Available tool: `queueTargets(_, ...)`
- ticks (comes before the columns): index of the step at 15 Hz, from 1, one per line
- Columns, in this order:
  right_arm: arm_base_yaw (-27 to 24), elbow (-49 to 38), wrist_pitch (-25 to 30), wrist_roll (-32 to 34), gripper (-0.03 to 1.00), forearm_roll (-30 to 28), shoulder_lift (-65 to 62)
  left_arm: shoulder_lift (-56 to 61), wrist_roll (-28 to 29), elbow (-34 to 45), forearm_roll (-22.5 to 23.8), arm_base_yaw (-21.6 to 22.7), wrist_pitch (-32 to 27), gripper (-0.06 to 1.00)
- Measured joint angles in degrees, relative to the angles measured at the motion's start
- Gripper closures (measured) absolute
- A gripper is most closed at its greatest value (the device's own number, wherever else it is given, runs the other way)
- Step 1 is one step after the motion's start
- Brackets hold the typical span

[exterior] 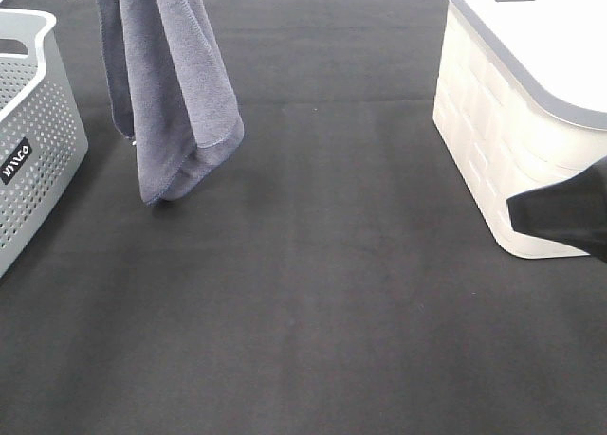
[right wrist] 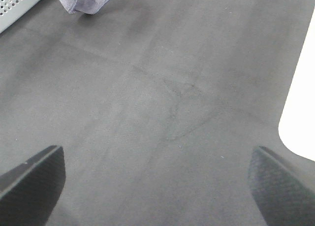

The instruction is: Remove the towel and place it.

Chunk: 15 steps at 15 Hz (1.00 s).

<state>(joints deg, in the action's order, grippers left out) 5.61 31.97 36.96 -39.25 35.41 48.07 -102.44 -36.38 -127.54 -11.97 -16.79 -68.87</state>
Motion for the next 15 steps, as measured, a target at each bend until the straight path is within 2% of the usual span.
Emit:
queueTargets(10, 0.0, 0.0, 0.0, -0.3, 0.01, 1.0, 0.0, -0.4, 0.0, 0.0, -3.8, 0.0, -0.3, 0.94)
queueTargets(12, 0.0, 0.0, 0.1, -2.6, 0.01, 4.1, 0.0, -1.7, 0.0, 0.0, -4.2, 0.0, -0.8, 0.94)
queueTargets(15, 0.0, 0.0, -0.1, -10.3, 0.01, 11.6, 2.4, -3.0, 0.1, 0.0, -6.0, -0.1, -0.9, 0.94)
